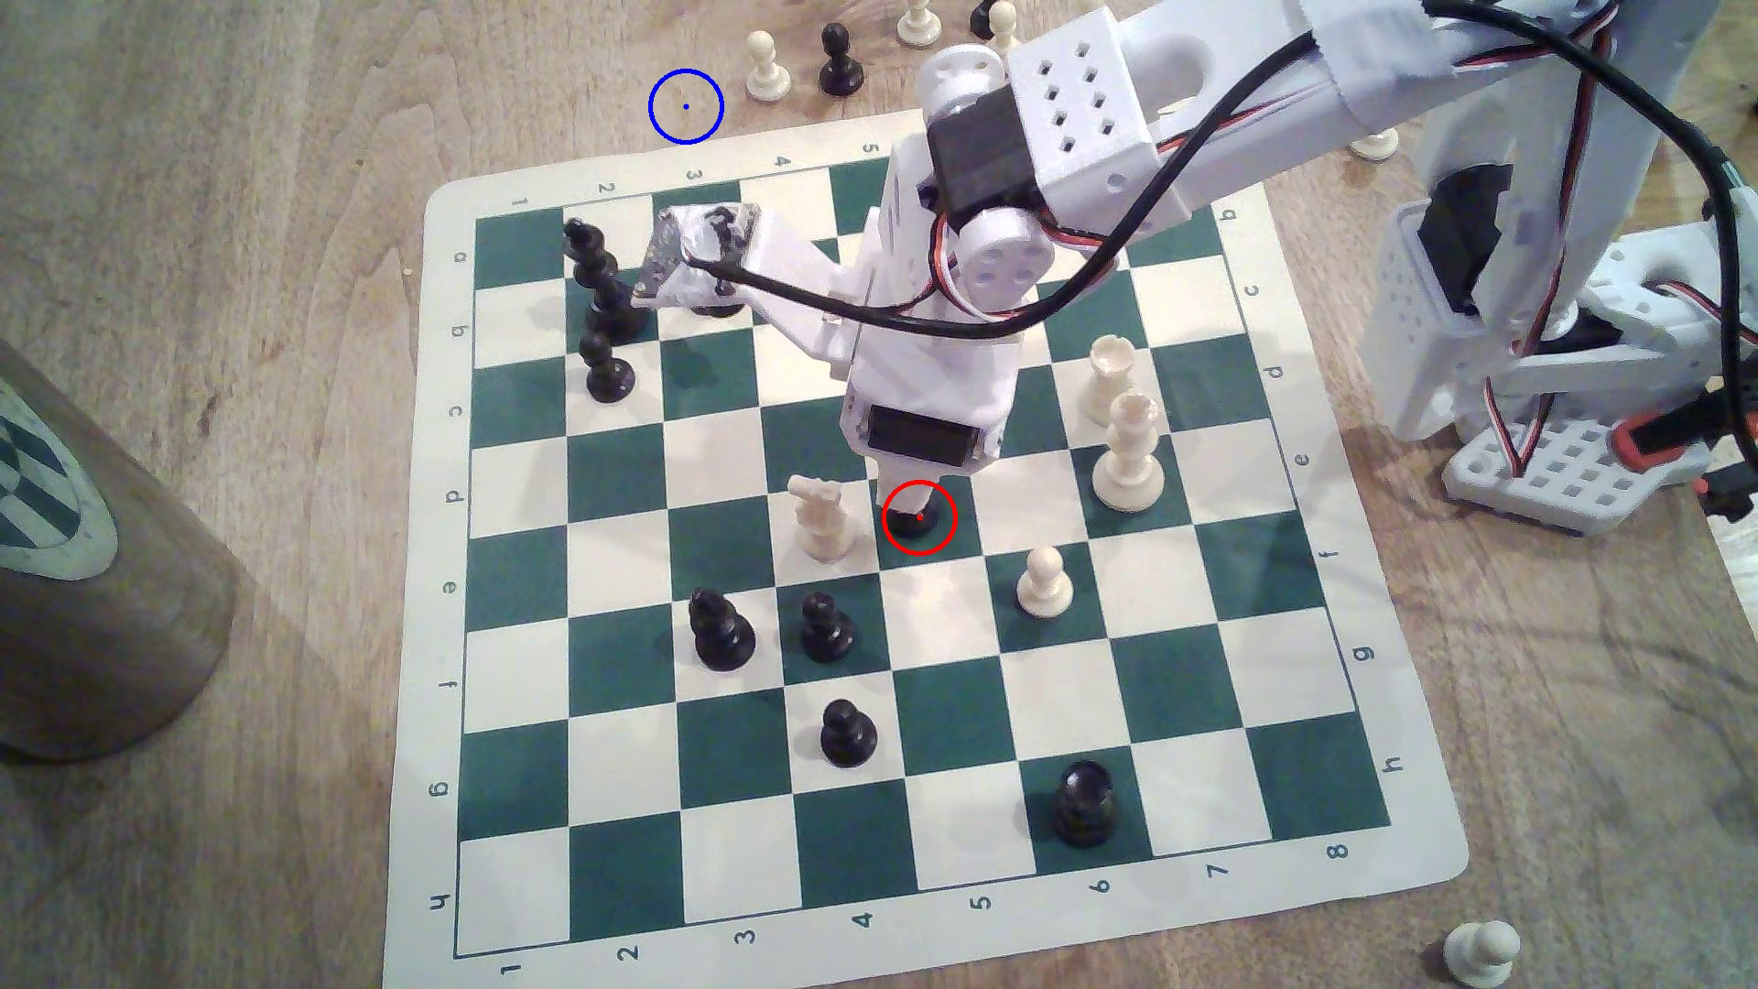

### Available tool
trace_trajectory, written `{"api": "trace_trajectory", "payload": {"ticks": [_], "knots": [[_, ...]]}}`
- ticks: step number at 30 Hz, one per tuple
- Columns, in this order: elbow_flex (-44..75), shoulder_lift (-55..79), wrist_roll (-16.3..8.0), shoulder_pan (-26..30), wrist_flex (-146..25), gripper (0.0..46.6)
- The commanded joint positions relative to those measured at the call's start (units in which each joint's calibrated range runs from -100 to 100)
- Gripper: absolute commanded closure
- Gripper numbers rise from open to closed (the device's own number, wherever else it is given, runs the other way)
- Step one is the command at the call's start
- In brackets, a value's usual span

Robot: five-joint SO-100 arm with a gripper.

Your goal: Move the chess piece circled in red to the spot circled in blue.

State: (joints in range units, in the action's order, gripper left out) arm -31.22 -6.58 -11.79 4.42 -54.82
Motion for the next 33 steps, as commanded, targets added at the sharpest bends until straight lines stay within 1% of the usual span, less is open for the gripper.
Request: {"api": "trace_trajectory", "payload": {"ticks": [1, 6, 11, 12, 15, 16, 20, 22, 25, 29, 33], "knots": [[1.31, -8.36, -0.54, -0.47, 0.68, 46.4], [4.30, -14.05, -0.63, -1.18, -1.69, 46.4], [10.19, -16.43, 0.29, -5.56, -2.26, 46.4], [13.55, -15.15, 0.93, -7.91, -2.26, 46.4], [18.71, -11.84, 2.00, -11.50, -2.10, 46.3], [21.25, -9.47, 2.64, -13.69, -0.95, 46.3], [25.88, -4.37, 3.81, -17.53, 0.85, 46.3], [26.51, -1.49, 4.84, -19.79, 4.53, 46.3], [31.77, 5.30, 5.23, -22.61, 5.60, 46.3], [39.57, 13.11, 5.08, -25.43, 5.84, 46.3], [44.55, 16.68, 5.57, -26.83, 5.27, 46.3]]}}
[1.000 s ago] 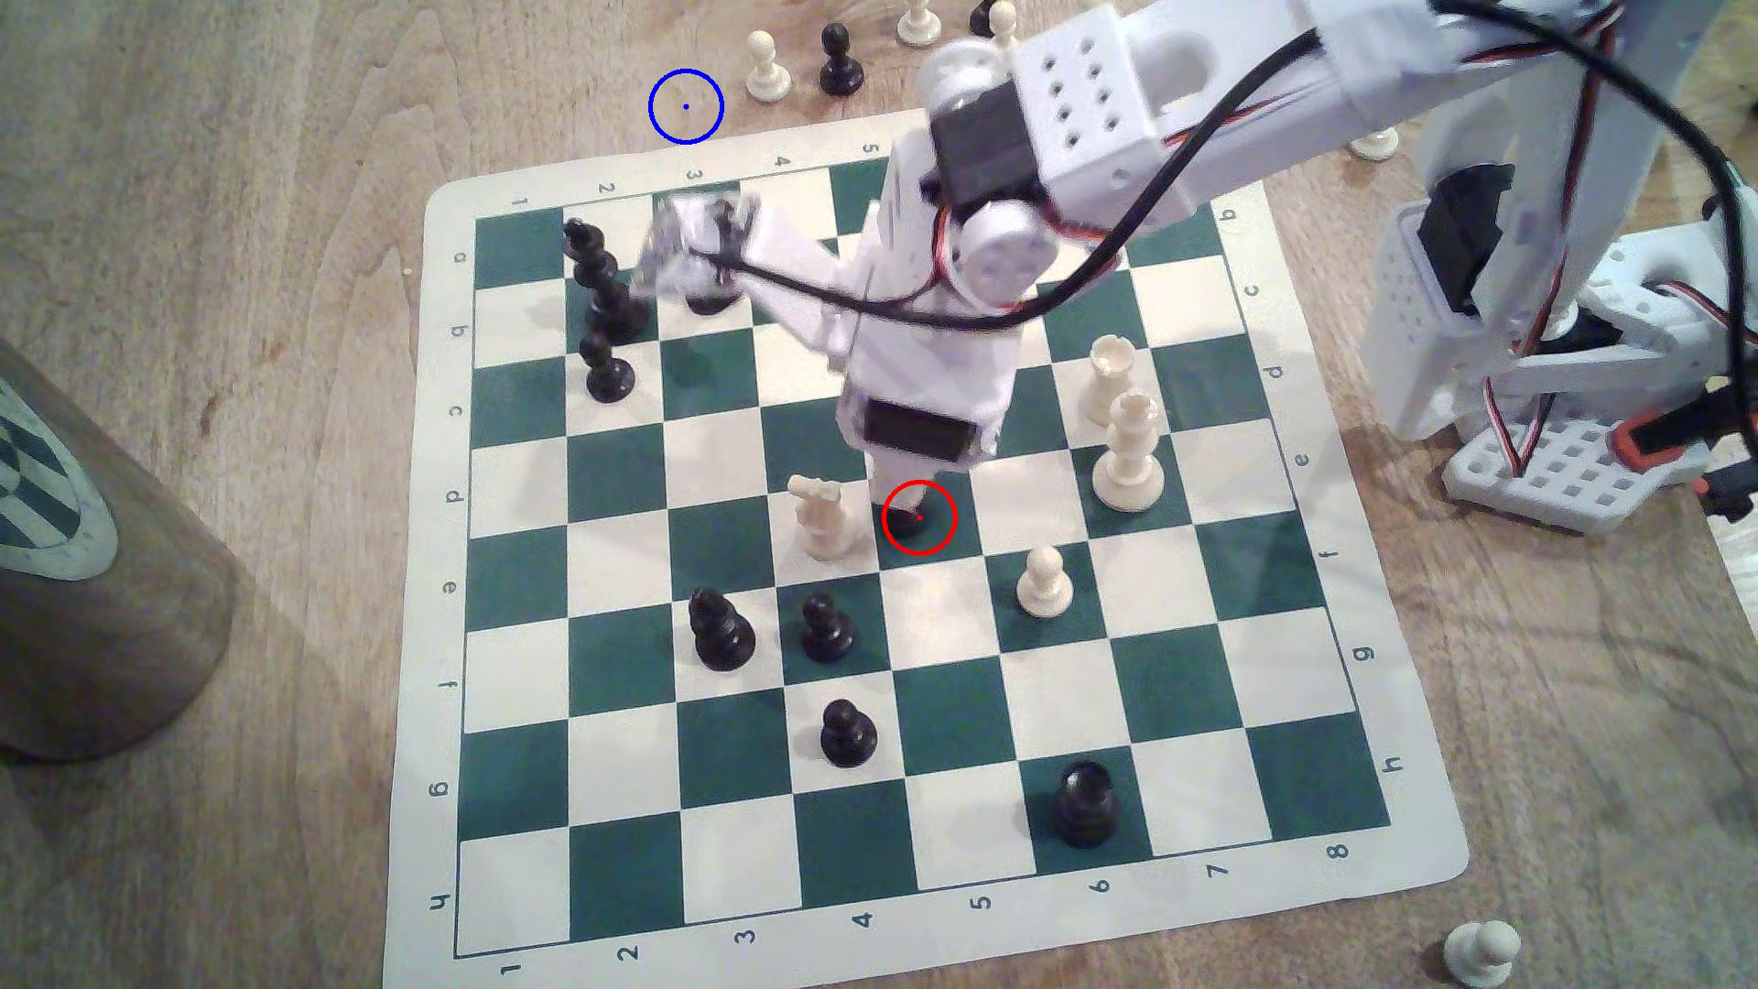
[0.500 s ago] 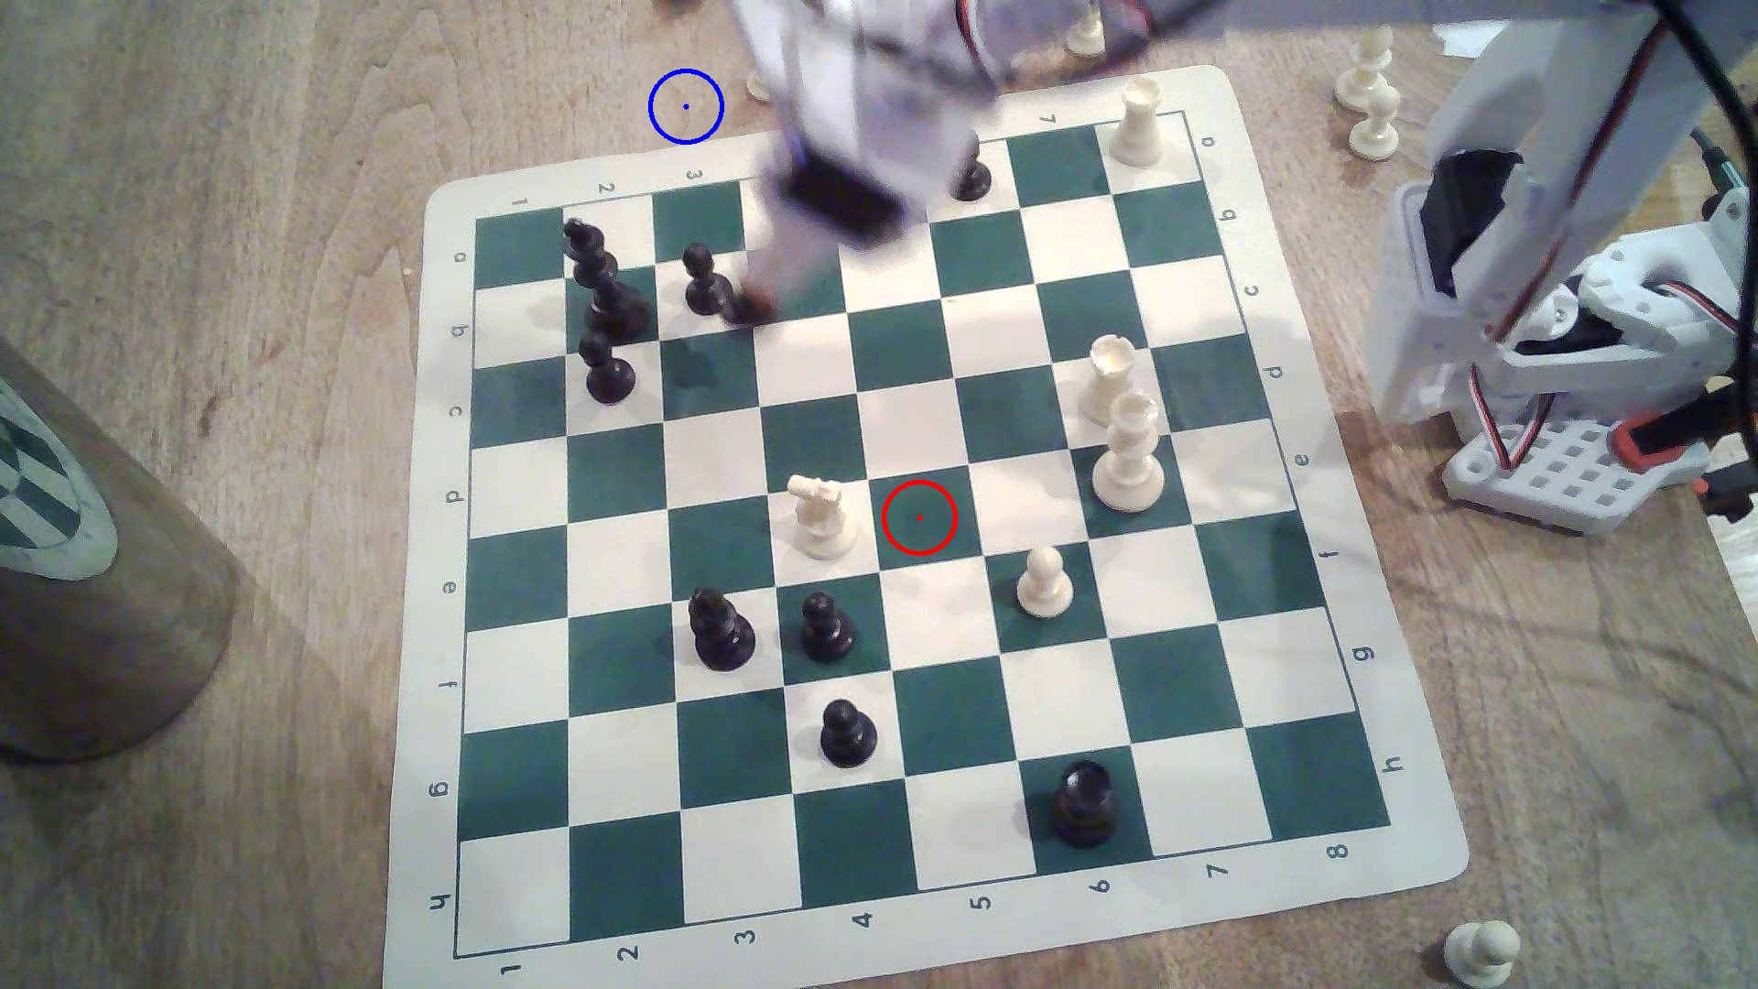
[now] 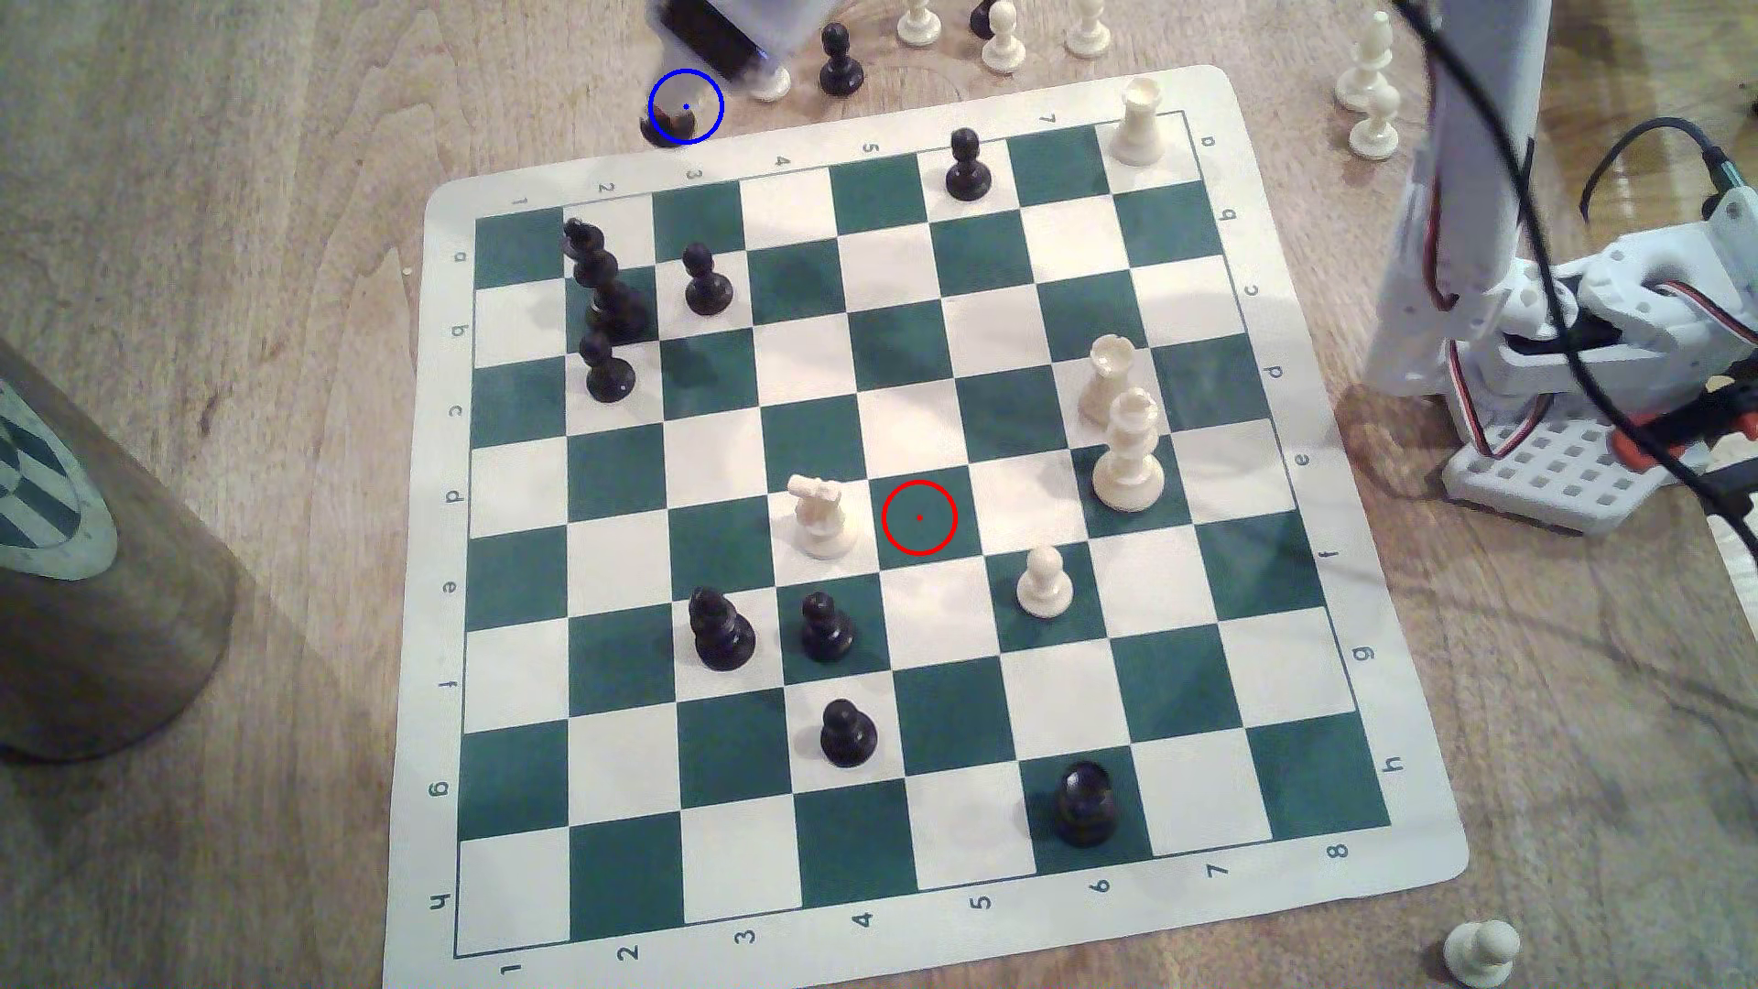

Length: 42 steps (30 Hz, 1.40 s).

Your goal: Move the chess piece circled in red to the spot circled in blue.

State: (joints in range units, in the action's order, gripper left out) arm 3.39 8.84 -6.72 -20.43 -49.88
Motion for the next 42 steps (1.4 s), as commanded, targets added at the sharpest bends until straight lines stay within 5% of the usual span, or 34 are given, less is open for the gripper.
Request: {"api": "trace_trajectory", "payload": {"ticks": [1, 18, 42], "knots": [[12.48, 2.88, 0.63, -2.69, -0.16, 46.3], [24.35, 15.78, 6.98, -5.11, -4.17, 46.2], [27.44, 21.55, 6.69, -6.28, -2.95, 46.2]]}}
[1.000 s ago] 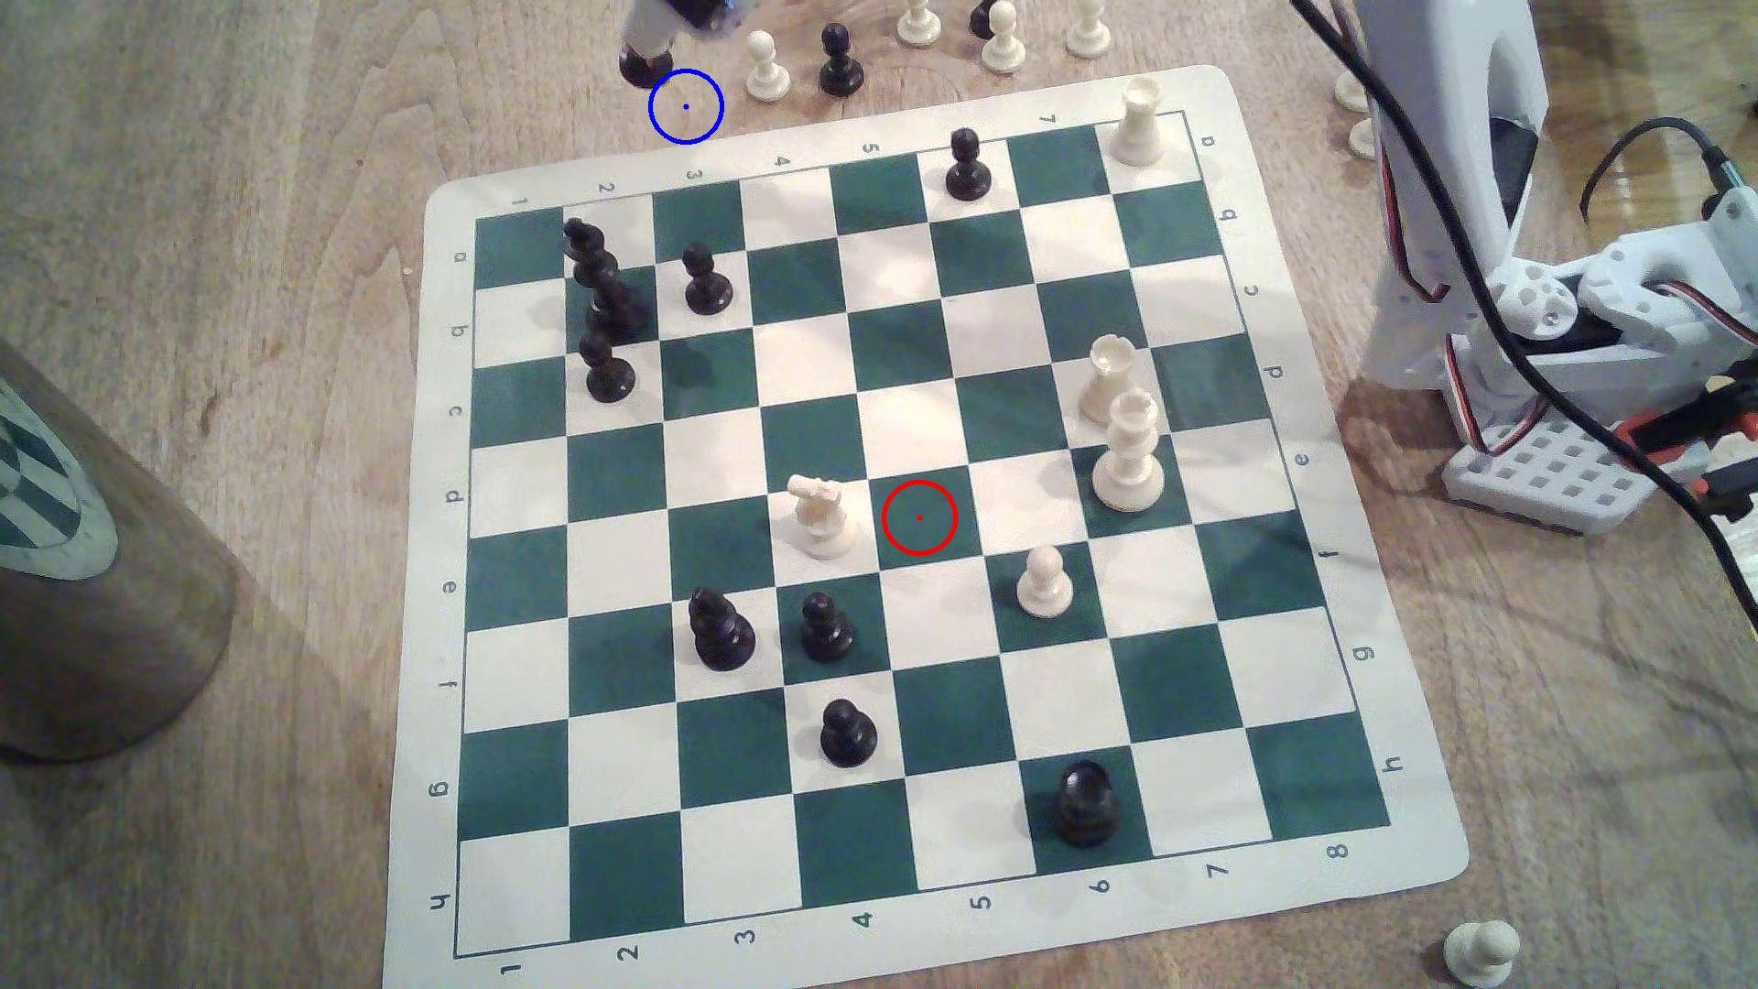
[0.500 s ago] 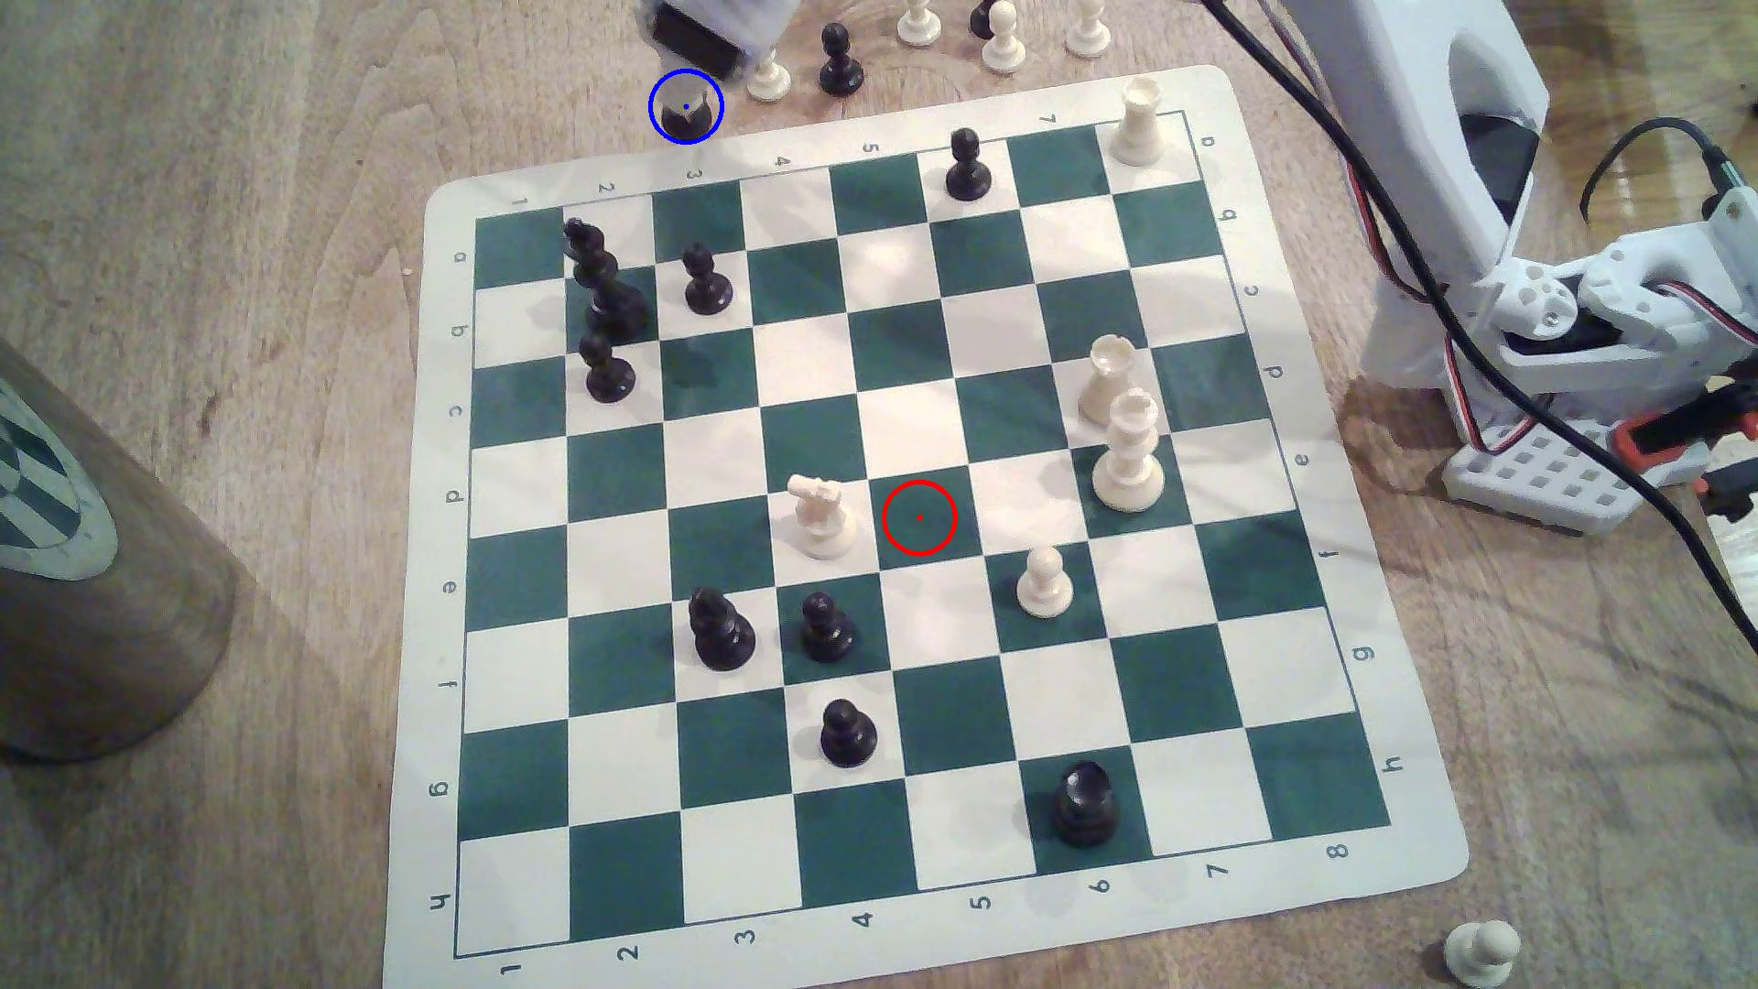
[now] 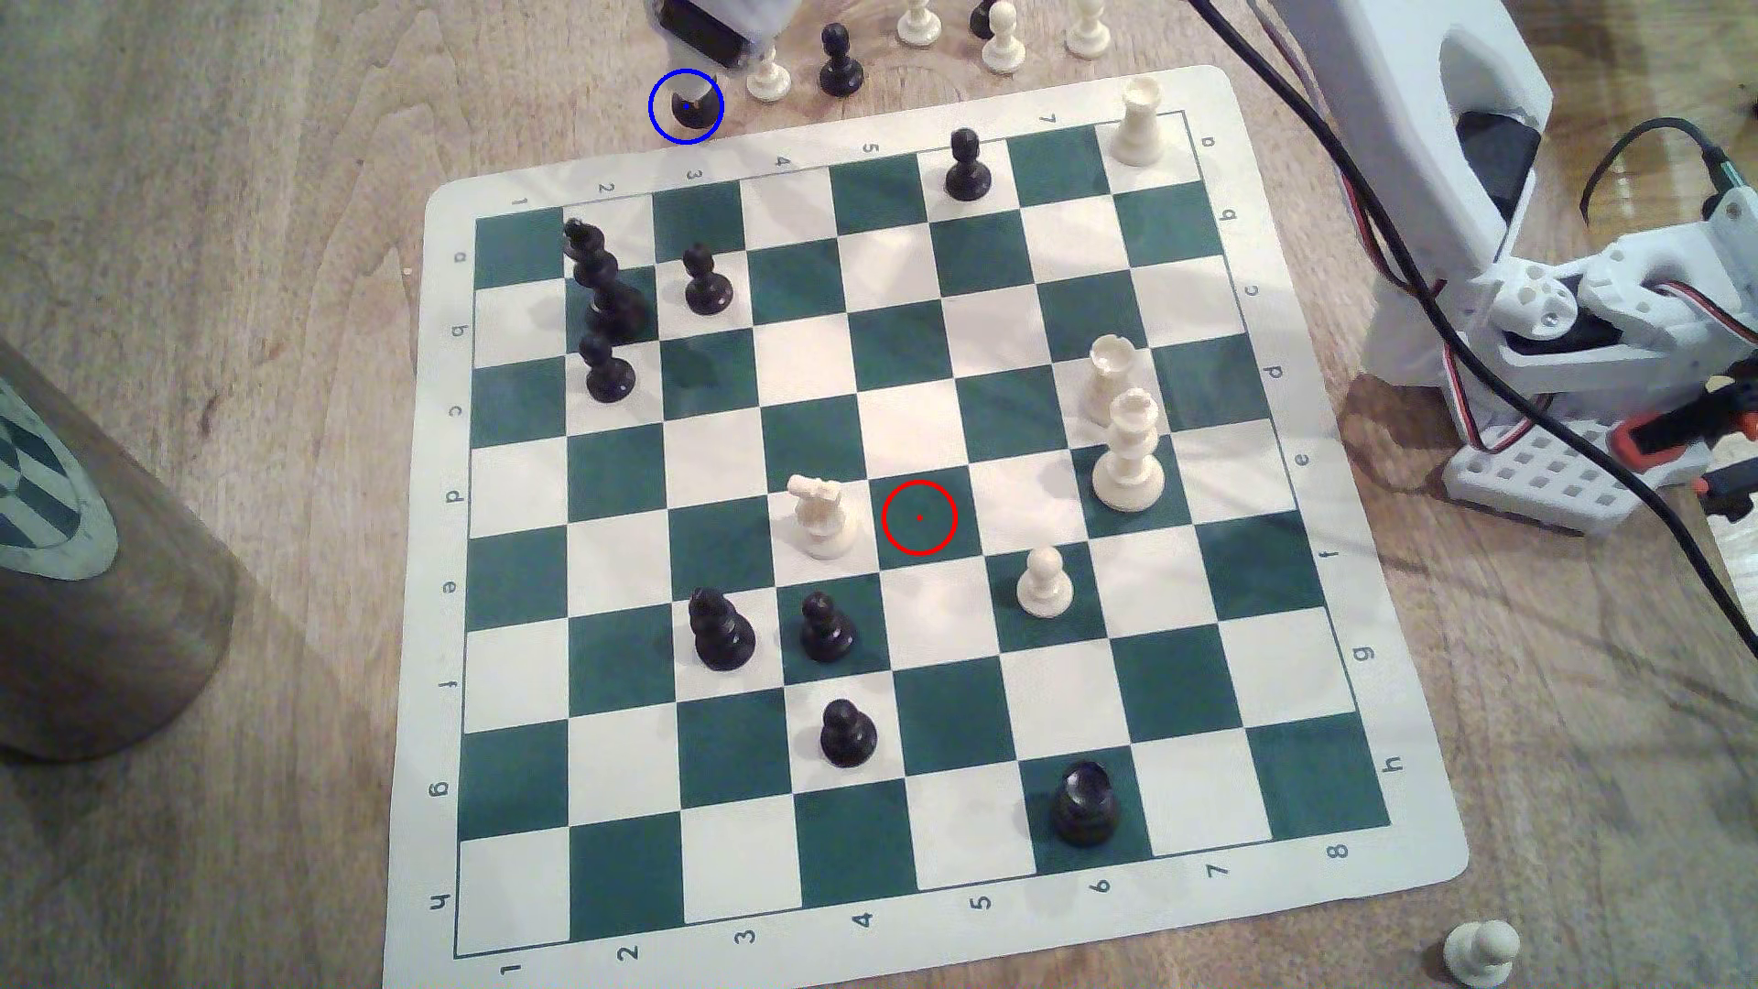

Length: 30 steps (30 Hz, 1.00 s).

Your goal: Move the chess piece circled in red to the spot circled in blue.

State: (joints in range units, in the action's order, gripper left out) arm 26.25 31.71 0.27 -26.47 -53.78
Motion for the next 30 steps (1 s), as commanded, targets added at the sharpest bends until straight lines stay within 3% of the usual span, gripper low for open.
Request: {"api": "trace_trajectory", "payload": {"ticks": [1, 11, 15, 17, 20, 30], "knots": [[4.57, -1.32, -0.39, -0.24, 0.96, 46.3], [4.30, -0.22, -1.22, -0.08, 1.70, 46.3], [4.30, 0.04, -1.95, -0.16, 2.60, 39.1], [4.30, -0.05, -2.59, -0.63, 3.17, 32.9], [3.66, -0.30, -2.78, -0.94, 4.07, 28.6], [1.04, -2.43, -2.98, -1.25, 5.79, 25.2]]}}
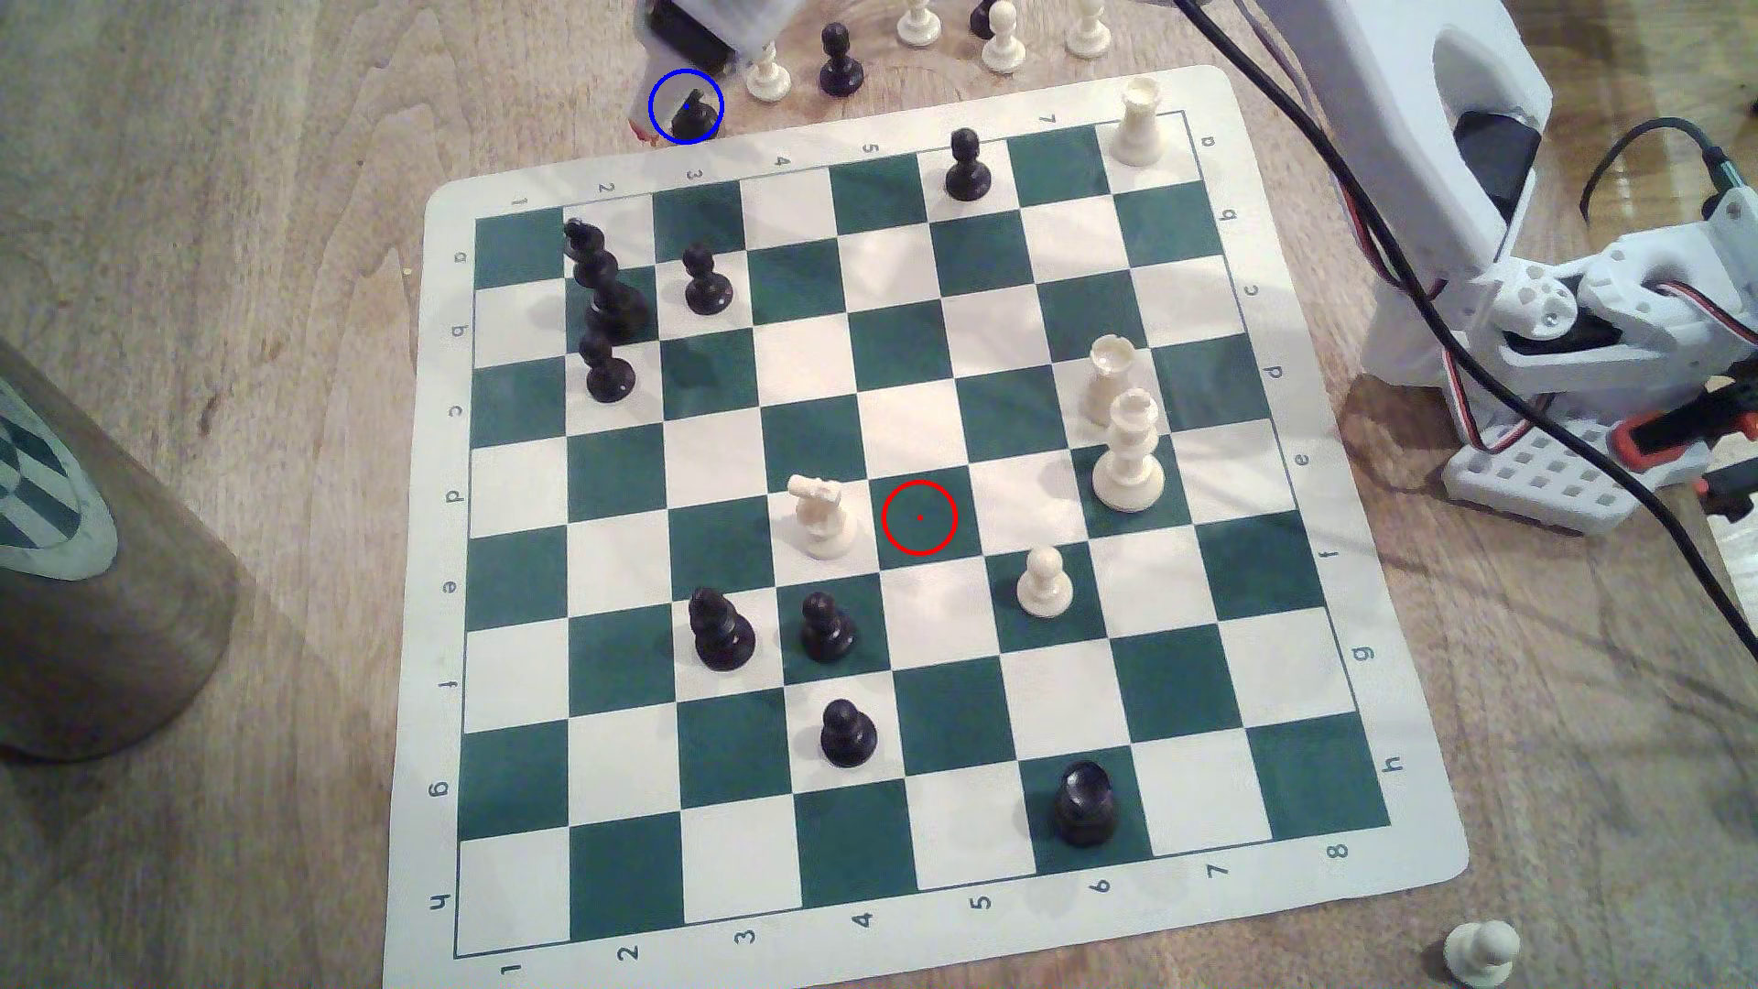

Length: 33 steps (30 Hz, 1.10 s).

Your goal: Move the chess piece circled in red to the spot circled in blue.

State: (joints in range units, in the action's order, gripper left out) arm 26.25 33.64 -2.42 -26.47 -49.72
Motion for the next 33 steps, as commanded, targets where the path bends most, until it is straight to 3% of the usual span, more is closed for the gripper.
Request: {"api": "trace_trajectory", "payload": {"ticks": [1, 7, 16, 24, 25, 30, 33], "knots": [[0.76, -4.69, -0.29, -1.33, 1.81, 25.0], [-6.49, -9.02, -0.34, -1.33, 5.50, 24.2], [-22.54, -27.53, -0.73, -1.17, 7.13, 23.4], [-38.04, -50.62, -1.22, 4.61, 3.04, 23.7], [-39.76, -53.00, -1.22, 5.55, 2.55, 24.5], [-54.36, -71.42, -2.59, 13.76, 4.84, 41.8], [-57.99, -78.04, -3.22, 16.89, 5.09, 46.2]]}}
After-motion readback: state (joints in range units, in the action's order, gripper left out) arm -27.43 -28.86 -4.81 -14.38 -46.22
